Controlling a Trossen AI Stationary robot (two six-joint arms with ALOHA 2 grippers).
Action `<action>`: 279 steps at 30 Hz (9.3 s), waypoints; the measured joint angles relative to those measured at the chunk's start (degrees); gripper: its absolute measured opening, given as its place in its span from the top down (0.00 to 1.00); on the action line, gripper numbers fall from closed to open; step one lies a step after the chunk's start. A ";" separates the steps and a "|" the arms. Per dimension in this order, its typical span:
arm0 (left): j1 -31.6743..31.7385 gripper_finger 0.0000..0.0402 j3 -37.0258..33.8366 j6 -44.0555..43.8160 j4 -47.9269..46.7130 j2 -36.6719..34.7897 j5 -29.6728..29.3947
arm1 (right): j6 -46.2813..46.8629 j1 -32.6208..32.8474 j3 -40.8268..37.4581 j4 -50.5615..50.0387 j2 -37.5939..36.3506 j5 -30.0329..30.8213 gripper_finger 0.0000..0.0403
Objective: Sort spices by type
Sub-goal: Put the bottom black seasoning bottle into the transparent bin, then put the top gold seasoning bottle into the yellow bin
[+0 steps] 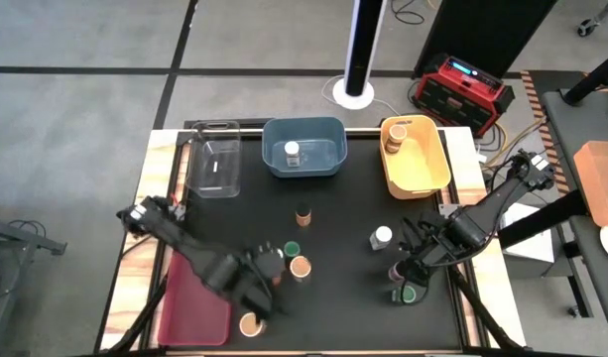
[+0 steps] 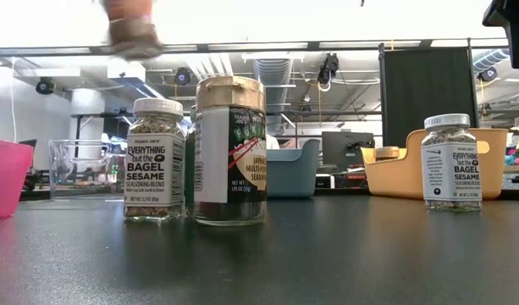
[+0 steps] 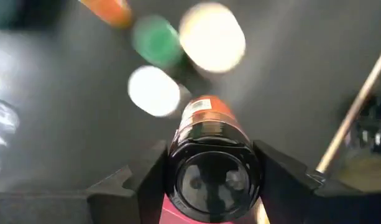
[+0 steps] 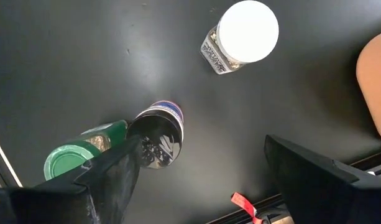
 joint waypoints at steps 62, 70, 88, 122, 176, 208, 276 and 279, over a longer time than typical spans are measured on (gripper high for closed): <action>91.69 0.53 -39.82 63.85 25.79 -15.12 13.28 | -7.68 -10.93 -0.98 4.57 0.00 19.54 0.28; 91.71 0.53 -43.56 63.87 26.49 -17.61 14.02 | -7.70 -10.93 -1.01 4.71 0.00 19.54 0.24; 91.64 0.53 -41.96 66.20 29.43 -18.91 18.18 | -8.27 -10.93 -1.03 6.48 0.00 19.54 0.26; 91.69 0.53 -39.61 67.30 28.66 -10.04 15.91 | -8.42 -10.91 -1.03 6.59 0.00 19.49 0.25; 91.69 0.43 -34.08 66.17 24.43 -8.82 15.84 | -7.94 -10.91 -1.03 6.48 0.00 18.75 0.15; 36.62 0.43 -53.88 47.51 59.30 -49.48 -1.92 | 3.16 -10.95 -1.91 16.51 0.02 29.02 0.28; -3.41 0.43 -59.32 34.45 66.67 -28.95 -26.52 | 10.95 -7.89 7.05 0.06 4.82 5.98 0.41; -3.48 0.43 -59.32 34.84 66.66 -28.82 -27.74 | 7.71 -7.89 10.24 0.23 8.67 7.58 0.43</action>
